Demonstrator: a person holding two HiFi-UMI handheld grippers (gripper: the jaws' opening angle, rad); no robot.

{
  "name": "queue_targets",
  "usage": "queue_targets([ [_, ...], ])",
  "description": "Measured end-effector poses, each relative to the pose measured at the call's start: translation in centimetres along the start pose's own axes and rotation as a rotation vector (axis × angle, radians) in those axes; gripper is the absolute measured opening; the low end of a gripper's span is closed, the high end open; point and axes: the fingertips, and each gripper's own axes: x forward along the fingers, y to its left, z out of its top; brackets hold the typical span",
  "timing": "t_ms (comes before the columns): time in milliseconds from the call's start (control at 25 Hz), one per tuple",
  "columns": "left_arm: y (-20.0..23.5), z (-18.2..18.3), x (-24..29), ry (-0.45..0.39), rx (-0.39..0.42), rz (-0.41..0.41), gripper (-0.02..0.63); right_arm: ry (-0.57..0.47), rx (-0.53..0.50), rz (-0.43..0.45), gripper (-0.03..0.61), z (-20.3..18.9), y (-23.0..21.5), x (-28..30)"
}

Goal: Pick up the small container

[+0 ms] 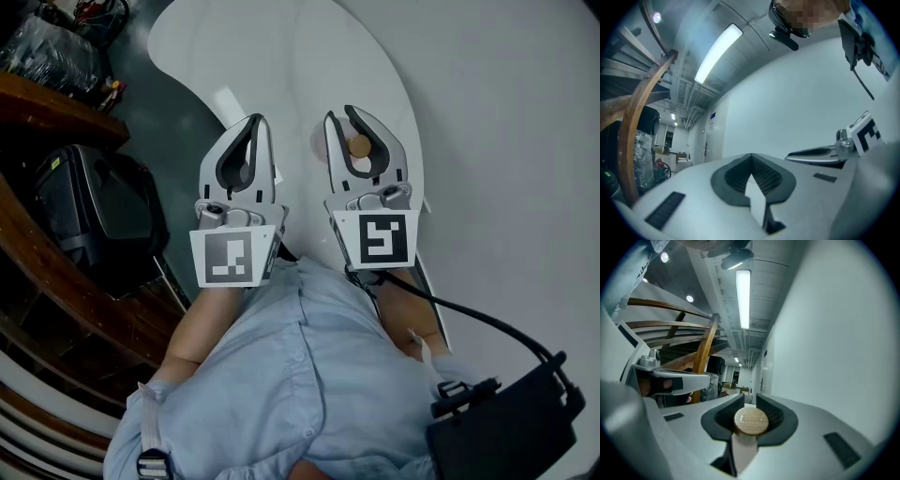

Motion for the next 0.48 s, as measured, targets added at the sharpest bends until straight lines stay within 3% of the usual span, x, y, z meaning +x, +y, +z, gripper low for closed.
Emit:
queue_targets([
  [480,-0.78,0.51,0.1,-0.025,0.029,0.0,-0.002,-0.017,0.01,-0.004,0.075,-0.1,-0.49,-0.51],
])
